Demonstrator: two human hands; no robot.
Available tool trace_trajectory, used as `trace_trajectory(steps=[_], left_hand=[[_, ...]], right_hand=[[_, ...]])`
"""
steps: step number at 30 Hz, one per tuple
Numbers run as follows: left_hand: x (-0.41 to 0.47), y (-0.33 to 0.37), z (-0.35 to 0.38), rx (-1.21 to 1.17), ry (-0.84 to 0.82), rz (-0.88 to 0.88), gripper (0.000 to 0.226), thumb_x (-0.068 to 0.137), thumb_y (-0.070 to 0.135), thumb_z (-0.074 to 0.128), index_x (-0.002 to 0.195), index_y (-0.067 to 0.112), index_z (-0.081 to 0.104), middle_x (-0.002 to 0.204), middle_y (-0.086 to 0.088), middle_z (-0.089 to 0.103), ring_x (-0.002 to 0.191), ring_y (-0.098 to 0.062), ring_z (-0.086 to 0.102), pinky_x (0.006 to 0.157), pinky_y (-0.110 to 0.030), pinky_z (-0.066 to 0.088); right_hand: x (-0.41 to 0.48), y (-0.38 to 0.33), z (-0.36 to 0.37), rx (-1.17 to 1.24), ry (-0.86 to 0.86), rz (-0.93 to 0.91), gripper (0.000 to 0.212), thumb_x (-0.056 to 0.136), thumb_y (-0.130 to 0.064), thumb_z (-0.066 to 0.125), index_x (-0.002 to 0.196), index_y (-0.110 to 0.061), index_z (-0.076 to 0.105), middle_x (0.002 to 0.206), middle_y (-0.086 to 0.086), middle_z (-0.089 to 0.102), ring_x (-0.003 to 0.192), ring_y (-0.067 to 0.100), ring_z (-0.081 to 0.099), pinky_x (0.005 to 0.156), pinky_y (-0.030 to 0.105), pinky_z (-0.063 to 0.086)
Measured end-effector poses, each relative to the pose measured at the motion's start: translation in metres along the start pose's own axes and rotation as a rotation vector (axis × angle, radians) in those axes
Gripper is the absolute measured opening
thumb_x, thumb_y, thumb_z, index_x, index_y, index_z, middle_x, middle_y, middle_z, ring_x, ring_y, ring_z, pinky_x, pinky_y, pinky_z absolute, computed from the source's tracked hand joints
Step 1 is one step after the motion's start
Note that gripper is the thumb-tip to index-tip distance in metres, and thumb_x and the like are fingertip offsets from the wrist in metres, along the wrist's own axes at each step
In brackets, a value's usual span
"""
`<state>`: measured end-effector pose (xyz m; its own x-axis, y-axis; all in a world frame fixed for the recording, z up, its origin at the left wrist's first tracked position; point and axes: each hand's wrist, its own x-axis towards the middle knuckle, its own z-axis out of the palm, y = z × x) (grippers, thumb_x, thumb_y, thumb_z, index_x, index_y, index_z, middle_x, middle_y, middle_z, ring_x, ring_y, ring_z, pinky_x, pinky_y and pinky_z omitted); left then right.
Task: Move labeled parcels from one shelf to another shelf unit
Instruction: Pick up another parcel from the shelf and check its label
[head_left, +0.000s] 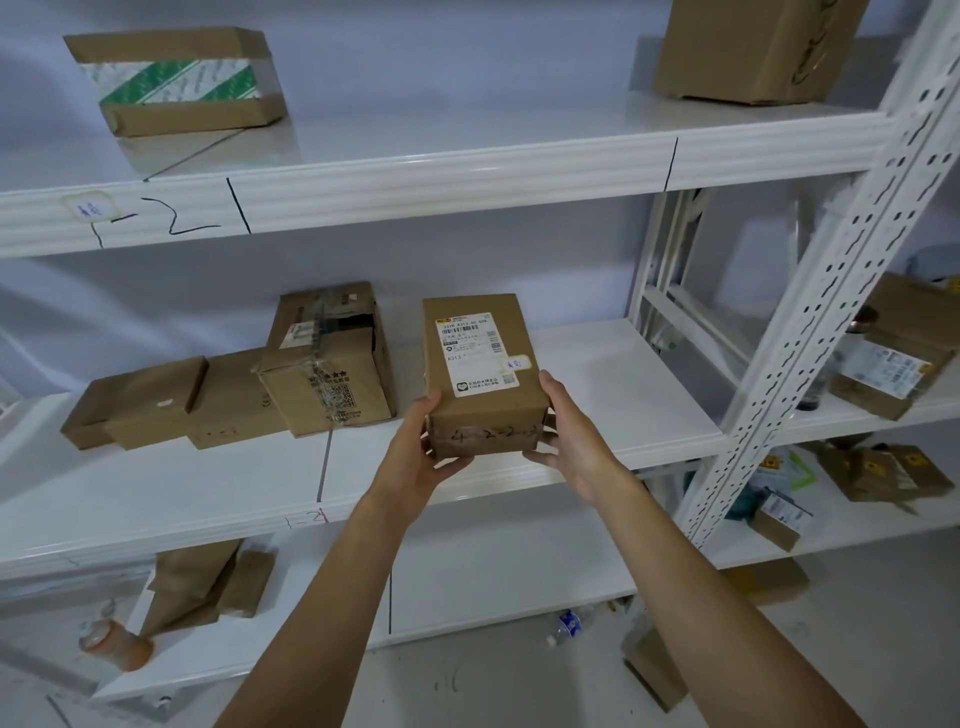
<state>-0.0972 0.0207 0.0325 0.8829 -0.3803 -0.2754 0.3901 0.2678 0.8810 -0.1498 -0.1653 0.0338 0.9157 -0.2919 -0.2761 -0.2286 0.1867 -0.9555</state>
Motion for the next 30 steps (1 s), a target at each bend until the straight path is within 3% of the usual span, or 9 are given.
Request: trace_trajectory(steps=[3,9,12,18,22,26,30], left_hand=[[0.0,-0.001,-0.004,0.004,0.004,0.016,0.042,0.099,0.045,0.059,0.135,0.022,0.059,0.129,-0.012,0.064,0.122,-0.029,0.063,0.105,-0.054,0.054],[0.006,-0.001,-0.015,0.008,0.016,0.053,0.021,0.103,0.036,0.056,0.116,0.023,0.067,0.131,-0.013,0.067,0.128,-0.03,0.061,0.112,-0.052,0.049],[0.011,-0.001,-0.022,0.015,0.031,0.077,0.018,0.103,0.028,0.057,0.115,0.019,0.067,0.14,-0.015,0.065,0.137,-0.03,0.056,0.114,-0.049,0.047],[0.012,-0.009,-0.032,0.074,-0.004,0.12,0.045,0.104,0.015,0.05,0.15,0.012,0.053,0.128,0.002,0.073,0.128,-0.017,0.061,0.12,-0.047,0.04],[0.009,-0.013,-0.035,0.121,-0.02,0.104,0.056,0.097,0.018,0.056,0.152,0.017,0.05,0.134,-0.001,0.072,0.13,-0.018,0.061,0.119,-0.044,0.041],[0.008,-0.012,-0.034,0.142,-0.039,0.113,0.065,0.089,0.025,0.062,0.152,0.02,0.05,0.139,-0.002,0.069,0.134,-0.02,0.06,0.117,-0.043,0.043],[0.005,-0.01,-0.028,0.173,-0.02,0.131,0.072,0.083,0.035,0.076,0.15,0.023,0.053,0.138,-0.003,0.069,0.133,-0.021,0.061,0.118,-0.045,0.043]], right_hand=[[0.001,0.001,-0.001,0.0,-0.024,0.013,0.027,0.099,-0.066,0.044,0.106,-0.047,0.062,0.119,-0.004,0.067,0.115,0.021,0.064,0.109,0.05,0.05],[0.001,0.001,-0.002,0.019,-0.029,-0.033,0.027,0.103,-0.048,0.049,0.116,-0.033,0.068,0.124,0.003,0.072,0.118,0.02,0.066,0.107,0.045,0.052],[0.003,0.006,-0.003,0.069,-0.043,-0.075,0.026,0.104,-0.039,0.049,0.124,-0.034,0.065,0.132,-0.002,0.07,0.125,0.016,0.062,0.11,0.044,0.048],[0.008,0.019,-0.006,0.139,-0.086,-0.122,0.034,0.104,-0.026,0.047,0.132,-0.041,0.059,0.131,-0.01,0.071,0.132,0.009,0.056,0.11,0.043,0.045],[0.004,0.023,-0.002,0.12,-0.09,-0.136,0.035,0.097,-0.047,0.055,0.131,-0.043,0.059,0.128,-0.015,0.072,0.129,0.005,0.059,0.106,0.038,0.046],[0.003,0.023,0.001,0.115,-0.064,-0.156,0.076,0.078,-0.07,0.071,0.144,-0.038,0.052,0.129,-0.013,0.073,0.128,0.009,0.061,0.109,0.038,0.045],[0.004,0.022,0.003,0.152,-0.058,-0.172,0.081,0.071,-0.066,0.072,0.143,-0.034,0.054,0.124,-0.011,0.075,0.119,0.006,0.068,0.11,0.035,0.048]])
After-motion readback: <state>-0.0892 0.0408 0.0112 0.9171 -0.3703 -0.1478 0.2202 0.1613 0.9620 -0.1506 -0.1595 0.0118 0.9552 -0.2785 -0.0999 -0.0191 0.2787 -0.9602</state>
